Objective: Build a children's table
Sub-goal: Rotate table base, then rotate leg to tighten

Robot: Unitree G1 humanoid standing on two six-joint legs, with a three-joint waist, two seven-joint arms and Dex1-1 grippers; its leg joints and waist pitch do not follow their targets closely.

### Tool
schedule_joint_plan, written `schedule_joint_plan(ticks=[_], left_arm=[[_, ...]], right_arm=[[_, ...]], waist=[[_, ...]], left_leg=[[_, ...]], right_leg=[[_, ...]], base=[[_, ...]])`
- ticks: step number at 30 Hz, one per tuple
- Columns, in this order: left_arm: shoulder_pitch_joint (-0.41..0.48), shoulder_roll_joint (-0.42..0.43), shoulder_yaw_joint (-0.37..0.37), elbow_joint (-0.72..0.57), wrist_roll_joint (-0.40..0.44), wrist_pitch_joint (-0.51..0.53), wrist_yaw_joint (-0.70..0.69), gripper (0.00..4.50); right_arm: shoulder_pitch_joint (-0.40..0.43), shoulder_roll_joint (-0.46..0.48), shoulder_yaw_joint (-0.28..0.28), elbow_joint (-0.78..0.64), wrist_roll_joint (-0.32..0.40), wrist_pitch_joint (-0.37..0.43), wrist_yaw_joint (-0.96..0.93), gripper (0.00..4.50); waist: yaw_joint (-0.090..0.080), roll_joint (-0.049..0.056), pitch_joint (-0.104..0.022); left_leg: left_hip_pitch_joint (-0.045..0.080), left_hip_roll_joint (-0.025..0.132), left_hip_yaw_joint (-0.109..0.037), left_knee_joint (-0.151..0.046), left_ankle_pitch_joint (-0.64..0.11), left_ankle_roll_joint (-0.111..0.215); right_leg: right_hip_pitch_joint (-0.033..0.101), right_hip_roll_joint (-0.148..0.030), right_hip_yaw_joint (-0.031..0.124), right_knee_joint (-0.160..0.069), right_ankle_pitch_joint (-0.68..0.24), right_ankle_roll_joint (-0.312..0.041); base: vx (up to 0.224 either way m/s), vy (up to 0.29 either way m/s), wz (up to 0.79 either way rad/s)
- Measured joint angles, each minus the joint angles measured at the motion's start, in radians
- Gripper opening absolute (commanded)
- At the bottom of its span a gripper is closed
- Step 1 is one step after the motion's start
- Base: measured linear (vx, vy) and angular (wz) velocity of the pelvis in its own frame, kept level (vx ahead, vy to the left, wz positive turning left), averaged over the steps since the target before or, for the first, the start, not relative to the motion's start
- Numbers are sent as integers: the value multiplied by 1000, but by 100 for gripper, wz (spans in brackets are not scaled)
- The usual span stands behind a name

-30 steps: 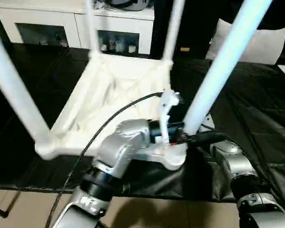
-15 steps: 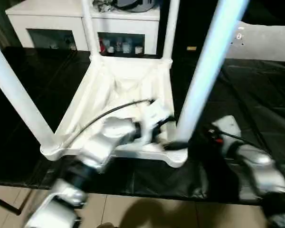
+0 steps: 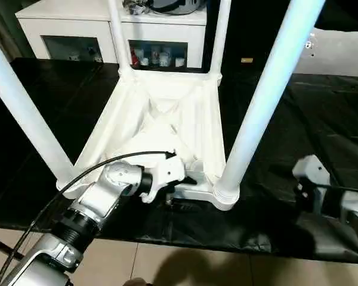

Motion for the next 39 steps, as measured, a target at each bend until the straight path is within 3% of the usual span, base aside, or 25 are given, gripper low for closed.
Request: schedule_joint_plan(ticks=[2,6,7,16,34,39], left_arm=[[-5,0,2,23,-1,-10,-2,273],[-32,-15,2,67,7,-18,-2,261],[-35,-18,3,70,8,-18,-1,238],[-35,-19,6,85,8,-19,-29,172],[-70,-11,-3,138,52,-83,-54,9],[-115,-7,-36,188,94,-157,-64,4]], right_arm=[[1,-7,-1,-18,19,17,3,450],[14,-6,-12,-85,67,60,9,450],[21,-6,-14,-100,77,65,11,450],[71,-16,-27,-169,134,104,28,450],[69,-13,-24,-202,169,124,28,450],[36,-13,-1,-167,167,115,42,450]], waist=[[1,0,0],[7,1,0],[9,1,0],[8,4,-2],[6,3,-1],[3,3,-1]], left_leg=[[0,0,0,0,0,0],[-1,0,0,0,0,0],[-1,0,0,0,0,0],[-1,0,0,0,0,0],[-2,0,0,-1,0,0],[0,0,0,-1,0,0]], right_leg=[[0,0,0,0,0,0],[-1,0,0,0,0,0],[-1,0,0,0,0,0],[-1,0,0,-1,0,0],[-1,0,-1,-1,0,1],[0,0,0,-1,0,1]], base=[[0,0,0],[0,0,0],[0,0,0],[0,0,0],[0,0,0],[0,0,0]])
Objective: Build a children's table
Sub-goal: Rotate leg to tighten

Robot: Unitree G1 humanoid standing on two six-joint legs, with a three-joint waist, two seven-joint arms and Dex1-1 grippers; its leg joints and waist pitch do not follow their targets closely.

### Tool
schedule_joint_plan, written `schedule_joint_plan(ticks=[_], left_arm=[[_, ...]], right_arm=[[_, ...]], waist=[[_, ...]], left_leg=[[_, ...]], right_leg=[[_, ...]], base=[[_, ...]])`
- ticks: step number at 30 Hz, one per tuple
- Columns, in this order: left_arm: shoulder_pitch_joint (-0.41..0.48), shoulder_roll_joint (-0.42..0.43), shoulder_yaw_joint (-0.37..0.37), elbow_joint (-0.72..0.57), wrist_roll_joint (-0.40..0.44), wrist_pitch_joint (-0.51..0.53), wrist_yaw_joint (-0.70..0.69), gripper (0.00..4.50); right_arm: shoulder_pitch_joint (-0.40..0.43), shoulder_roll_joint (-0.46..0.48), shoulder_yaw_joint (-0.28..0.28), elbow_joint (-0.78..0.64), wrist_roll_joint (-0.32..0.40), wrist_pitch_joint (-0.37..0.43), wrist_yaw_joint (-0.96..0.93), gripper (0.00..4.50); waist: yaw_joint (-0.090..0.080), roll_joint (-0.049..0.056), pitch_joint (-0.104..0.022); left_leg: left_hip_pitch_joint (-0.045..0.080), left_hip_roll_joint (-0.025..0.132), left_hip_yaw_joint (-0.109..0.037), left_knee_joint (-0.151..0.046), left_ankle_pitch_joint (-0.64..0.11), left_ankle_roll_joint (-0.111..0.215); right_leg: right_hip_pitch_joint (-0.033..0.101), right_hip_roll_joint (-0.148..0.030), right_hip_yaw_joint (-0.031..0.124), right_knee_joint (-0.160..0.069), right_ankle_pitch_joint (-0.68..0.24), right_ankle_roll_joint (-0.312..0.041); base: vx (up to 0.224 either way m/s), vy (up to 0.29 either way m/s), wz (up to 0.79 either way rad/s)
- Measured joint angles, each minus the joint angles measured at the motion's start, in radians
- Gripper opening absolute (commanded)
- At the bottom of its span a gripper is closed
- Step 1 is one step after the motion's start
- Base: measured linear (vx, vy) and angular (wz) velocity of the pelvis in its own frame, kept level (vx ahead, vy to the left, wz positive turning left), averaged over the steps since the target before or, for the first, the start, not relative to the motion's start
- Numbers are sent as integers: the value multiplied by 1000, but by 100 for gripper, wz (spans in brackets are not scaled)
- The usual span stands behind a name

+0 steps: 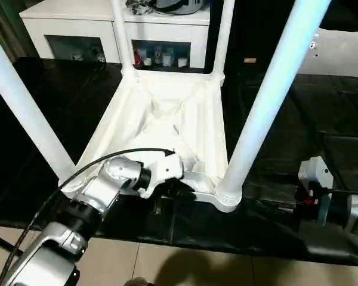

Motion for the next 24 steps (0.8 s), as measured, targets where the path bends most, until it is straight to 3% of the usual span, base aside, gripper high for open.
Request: schedule_joint_plan(ticks=[9,10,14,19,20,24], left_arm=[[-20,-9,-1,38,15,-19,0,4],[-23,-13,2,50,10,-17,-1,46],[-36,-20,13,102,10,-9,3,75],[-41,-27,36,125,-10,10,-15,75],[-48,-30,37,135,-12,14,-23,43],[-61,-33,37,158,-12,6,-50,18]], right_arm=[[-67,8,36,102,-34,-47,31,450],[-74,10,44,115,-35,-54,34,450],[-127,45,67,216,-50,-104,56,450],[-198,73,90,420,-87,-201,99,450],[-218,76,92,486,-98,-235,110,450],[-258,84,92,626,-116,-309,140,450]], waist=[[-1,-1,0],[-1,-1,0],[-2,0,0],[0,0,0],[0,0,0],[0,0,0]], left_leg=[[4,0,1,0,2,2],[4,0,1,0,2,2],[4,0,2,1,3,4],[4,0,4,1,4,5],[3,0,5,1,4,5],[2,1,6,1,4,5]], right_leg=[[4,-1,-1,0,2,0],[4,-1,-1,0,2,0],[3,-2,-1,0,4,-1],[3,-3,-1,0,4,-2],[2,-3,-1,0,4,-2],[1,-3,-1,0,5,-2]], base=[[0,0,0],[0,0,0],[0,0,0],[0,0,0],[0,0,0],[0,0,0]])
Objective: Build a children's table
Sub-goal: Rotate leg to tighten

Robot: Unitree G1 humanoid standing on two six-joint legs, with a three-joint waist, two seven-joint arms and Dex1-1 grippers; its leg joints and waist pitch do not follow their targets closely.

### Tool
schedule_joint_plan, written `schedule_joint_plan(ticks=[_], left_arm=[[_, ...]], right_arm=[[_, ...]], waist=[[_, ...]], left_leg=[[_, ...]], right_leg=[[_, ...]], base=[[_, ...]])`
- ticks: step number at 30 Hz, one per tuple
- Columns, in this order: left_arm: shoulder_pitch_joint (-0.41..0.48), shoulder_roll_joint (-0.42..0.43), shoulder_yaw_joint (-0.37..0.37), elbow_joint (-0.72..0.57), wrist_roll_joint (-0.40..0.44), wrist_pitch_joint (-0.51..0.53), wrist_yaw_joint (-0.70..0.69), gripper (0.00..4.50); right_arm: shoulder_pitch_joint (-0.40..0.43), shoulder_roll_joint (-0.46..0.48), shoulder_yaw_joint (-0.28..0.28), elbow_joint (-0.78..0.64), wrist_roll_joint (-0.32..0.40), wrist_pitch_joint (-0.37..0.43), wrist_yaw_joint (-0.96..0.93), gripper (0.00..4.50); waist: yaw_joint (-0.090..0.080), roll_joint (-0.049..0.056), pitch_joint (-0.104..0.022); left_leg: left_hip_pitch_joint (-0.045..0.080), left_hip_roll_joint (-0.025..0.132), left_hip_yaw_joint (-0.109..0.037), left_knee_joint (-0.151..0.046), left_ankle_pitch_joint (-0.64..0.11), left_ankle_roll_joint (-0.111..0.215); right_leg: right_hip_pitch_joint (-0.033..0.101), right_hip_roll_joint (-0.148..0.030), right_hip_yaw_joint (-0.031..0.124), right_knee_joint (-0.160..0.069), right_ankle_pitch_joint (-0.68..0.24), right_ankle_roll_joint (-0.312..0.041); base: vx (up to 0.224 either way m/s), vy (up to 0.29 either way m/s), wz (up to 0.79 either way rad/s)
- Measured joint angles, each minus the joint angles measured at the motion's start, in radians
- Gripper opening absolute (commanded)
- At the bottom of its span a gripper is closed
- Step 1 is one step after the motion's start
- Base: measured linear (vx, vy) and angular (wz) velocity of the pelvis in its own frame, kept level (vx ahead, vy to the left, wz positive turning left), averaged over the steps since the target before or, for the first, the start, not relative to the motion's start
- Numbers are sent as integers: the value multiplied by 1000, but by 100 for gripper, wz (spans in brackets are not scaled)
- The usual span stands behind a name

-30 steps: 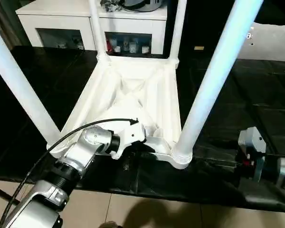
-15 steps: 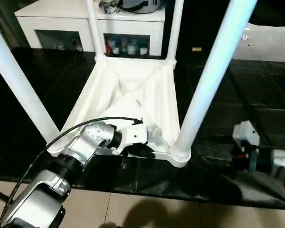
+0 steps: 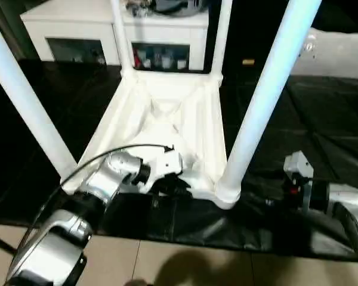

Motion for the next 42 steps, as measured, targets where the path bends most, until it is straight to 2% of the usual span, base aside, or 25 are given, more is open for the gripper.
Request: schedule_joint_plan(ticks=[3,7,9,12,16,20,23,24,27,30,32,34,36,38,39,40,42], left_arm=[[-4,-1,4,12,-5,1,-15,8],[-6,-1,13,21,-7,0,-29,0],[-6,-3,14,23,-1,-13,-26,0],[-6,-11,13,27,7,-23,-17,0],[-5,-15,24,26,11,-5,6,0],[-7,-39,48,26,16,61,82,0],[-12,-59,70,27,22,108,152,0],[-12,-62,74,26,23,114,168,0],[-8,-66,83,20,29,116,207,0],[13,-71,84,-24,40,118,215,0],[26,-69,82,-51,51,111,216,0],[29,-68,79,-57,56,104,216,0],[41,-61,71,-68,64,66,219,0],[69,-34,65,-103,64,33,201,0],[75,-25,65,-109,64,27,191,0],[80,-21,65,-116,64,24,185,0],[86,-16,63,-124,65,21,172,0]], right_arm=[[-9,9,0,26,-1,-15,19,450],[-97,25,1,164,-4,-82,84,412],[-138,26,-2,224,-22,-124,79,405],[-136,24,-27,217,-24,-142,31,405],[-66,-5,-66,59,-4,-33,-27,405],[-69,-10,-135,-57,16,57,-174,405],[-104,0,-185,-67,10,75,-307,405],[-104,10,-203,-73,7,73,-346,405],[-69,70,-248,-151,12,65,-436,405],[-8,116,-243,-261,43,99,-458,405],[40,116,-223,-339,78,162,-437,405],[56,113,-210,-360,93,191,-423,405],[76,83,-183,-390,96,201,-384,405],[116,38,-144,-424,91,207,-310,405],[127,29,-131,-430,89,212,-288,405],[128,28,-118,-430,88,221,-269,429],[105,28,-86,-425,87,247,-234,437]], waist=[[-1,0,0],[-8,1,0],[-6,0,0],[1,0,0],[1,0,0],[-10,2,-1],[-20,2,-1],[-22,-3,0],[-21,-5,1],[-15,-5,0],[-9,-3,-1],[-8,-1,-2],[-8,2,-4],[-8,0,-5],[-8,-1,-5],[-8,-2,-5],[-10,-5,-3]], left_leg=[[0,0,1,0,0,0],[0,1,2,0,0,0],[-1,1,3,0,0,1],[0,1,3,0,0,1],[0,1,3,0,1,1],[1,1,4,0,1,1],[1,1,5,-1,1,1],[1,1,5,-2,1,1],[1,1,5,-7,0,1],[0,1,5,-10,1,3],[-1,0,5,-11,2,6],[-2,0,5,-11,2,6],[-2,0,5,-11,2,6],[-1,0,5,-14,1,4],[-1,0,5,-14,0,2],[0,1,5,-15,0,2],[0,1,5,-14,0,1]], right_leg=[[-1,0,0,1,0,0],[-2,0,1,1,0,-1],[-2,0,0,1,0,-1],[-2,0,0,1,0,-1],[-2,0,1,1,0,-1],[-2,-1,2,1,0,0],[-2,-1,2,1,-1,3],[-3,-1,1,0,-2,3],[-4,-1,1,-1,-2,3],[-6,-1,0,-2,-4,6],[-6,-1,0,-4,-5,6],[-6,-1,0,-5,-5,6],[-6,-1,0,-5,-5,6],[-5,-1,0,-6,-6,8],[-5,-1,0,-6,-6,8],[-5,-1,0,-6,-6,8],[-5,-1,0,-5,-6,8]], base=[[0,0,0],[0,0,0],[0,0,0],[0,0,0],[0,0,0],[0,0,0],[0,0,0],[0,0,0],[0,0,0],[0,0,0],[0,0,0],[0,0,0],[0,0,0],[0,0,0],[0,0,0],[0,0,0],[0,0,0]])
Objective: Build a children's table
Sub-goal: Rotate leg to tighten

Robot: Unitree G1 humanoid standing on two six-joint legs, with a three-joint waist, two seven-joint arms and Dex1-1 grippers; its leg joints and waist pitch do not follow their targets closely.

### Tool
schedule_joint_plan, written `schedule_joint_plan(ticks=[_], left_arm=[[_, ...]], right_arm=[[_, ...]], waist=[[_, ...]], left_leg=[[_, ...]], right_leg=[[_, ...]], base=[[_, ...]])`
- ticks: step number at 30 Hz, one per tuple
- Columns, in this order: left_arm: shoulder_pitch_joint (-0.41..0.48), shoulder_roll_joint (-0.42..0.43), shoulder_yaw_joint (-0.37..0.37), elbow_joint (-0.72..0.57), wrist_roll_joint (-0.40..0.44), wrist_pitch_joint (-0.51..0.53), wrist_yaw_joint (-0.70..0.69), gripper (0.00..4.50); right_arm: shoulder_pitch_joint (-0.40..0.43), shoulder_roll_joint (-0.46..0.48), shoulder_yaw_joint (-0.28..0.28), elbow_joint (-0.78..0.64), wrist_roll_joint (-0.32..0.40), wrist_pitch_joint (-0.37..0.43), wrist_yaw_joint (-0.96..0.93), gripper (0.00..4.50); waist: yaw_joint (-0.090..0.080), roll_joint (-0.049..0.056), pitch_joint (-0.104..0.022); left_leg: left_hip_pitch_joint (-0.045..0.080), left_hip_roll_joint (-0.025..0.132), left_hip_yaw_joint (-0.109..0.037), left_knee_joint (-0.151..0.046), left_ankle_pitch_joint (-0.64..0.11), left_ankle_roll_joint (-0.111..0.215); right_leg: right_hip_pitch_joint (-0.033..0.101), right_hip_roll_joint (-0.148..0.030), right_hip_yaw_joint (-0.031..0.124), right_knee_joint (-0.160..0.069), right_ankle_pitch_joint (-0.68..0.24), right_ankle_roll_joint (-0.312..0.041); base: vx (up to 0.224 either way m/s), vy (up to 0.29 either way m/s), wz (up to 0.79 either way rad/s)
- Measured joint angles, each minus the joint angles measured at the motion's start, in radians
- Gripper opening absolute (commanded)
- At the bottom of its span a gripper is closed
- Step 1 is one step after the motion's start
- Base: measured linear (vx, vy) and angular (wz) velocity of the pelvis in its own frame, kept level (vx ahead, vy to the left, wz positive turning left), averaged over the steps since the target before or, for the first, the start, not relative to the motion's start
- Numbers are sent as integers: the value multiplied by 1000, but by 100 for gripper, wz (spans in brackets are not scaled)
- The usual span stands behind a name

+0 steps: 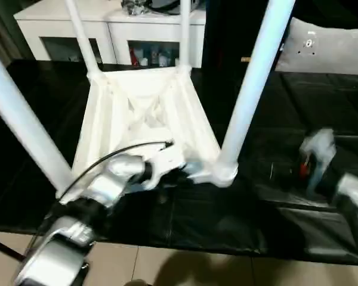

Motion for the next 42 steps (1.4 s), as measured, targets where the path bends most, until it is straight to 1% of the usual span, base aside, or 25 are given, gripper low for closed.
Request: schedule_joint_plan(ticks=[1,3,5,7,9,11,16,18,19,21,26,32,37,39,42], left_arm=[[0,3,0,-2,0,-3,-7,0],[0,6,-5,-8,5,-14,-30,0],[-2,11,-15,-11,9,-29,-53,0],[-4,15,-22,-10,10,-42,-67,0],[-6,13,-25,-9,13,-49,-69,0],[-13,12,-24,1,15,-52,-76,0],[-23,8,-21,20,15,-49,-82,0],[-23,8,-19,21,15,-44,-84,0],[-23,8,-19,21,15,-42,-85,0],[-23,8,-19,21,14,-40,-89,0],[-24,8,-18,24,13,-37,-95,0],[-23,10,-8,25,13,-31,-101,0],[-21,14,0,25,13,-13,-106,0],[-19,9,4,18,9,5,-104,0],[-8,-3,20,-4,5,60,-85,0]], right_arm=[[-18,0,10,1,0,7,9,442],[-58,0,17,7,0,12,25,447],[-91,1,32,21,-2,14,38,447],[-125,14,52,62,-3,12,58,420],[-142,30,71,105,-4,4,83,412],[-166,43,93,165,-8,3,121,389],[-181,45,131,226,-14,4,196,342],[-191,44,131,240,-14,5,204,324],[-192,43,131,243,-14,4,208,306],[-203,44,131,265,-14,0,218,306],[-225,60,131,334,-20,-29,234,250],[-243,76,133,369,-38,-55,235,203],[-238,96,132,369,-49,-76,219,195],[-218,110,130,349,-53,-86,200,194],[-174,147,113,295,-60,-94,123,192]], waist=[[0,-1,1],[5,-3,-1],[12,-8,-3],[13,-9,-4],[17,-10,-4],[16,-10,-4],[16,-10,-4],[16,-11,-3],[17,-11,-4],[17,-11,-4],[17,-11,-4],[14,-11,-4],[10,-14,-5],[9,-14,-6],[6,-14,-6]], left_leg=[[0,0,0,0,0,0],[0,0,0,0,0,0],[0,0,0,0,0,-1],[0,0,0,0,0,-1],[-1,0,0,0,0,0],[-1,0,0,1,0,0],[-1,0,0,2,0,0],[-1,0,0,3,0,0],[-1,0,0,3,0,0],[0,0,0,3,0,0],[0,0,0,3,0,0],[0,0,0,3,0,0],[2,1,0,2,0,-1],[2,1,0,2,0,-1],[3,1,0,2,0,-1]], right_leg=[[0,0,0,0,0,0],[0,0,0,0,0,0],[0,0,0,0,0,0],[1,0,0,-1,0,0],[0,-1,0,-1,0,-1],[0,-1,0,0,1,-1],[1,-1,-1,1,1,-1],[1,-1,0,1,1,-2],[1,-1,-1,1,1,-2],[1,-1,-1,1,1,-2],[1,-1,-1,1,1,-2],[1,-1,-1,2,1,-2],[1,0,0,3,1,-2],[1,0,0,3,1,-2],[2,0,0,3,1,-2]], base=[[0,0,0],[0,0,0],[0,0,0],[0,0,0],[0,0,0],[0,0,0],[0,0,0],[0,0,0],[0,0,0],[0,0,0],[0,0,0],[0,0,0],[0,0,0],[0,0,0],[0,0,0]])
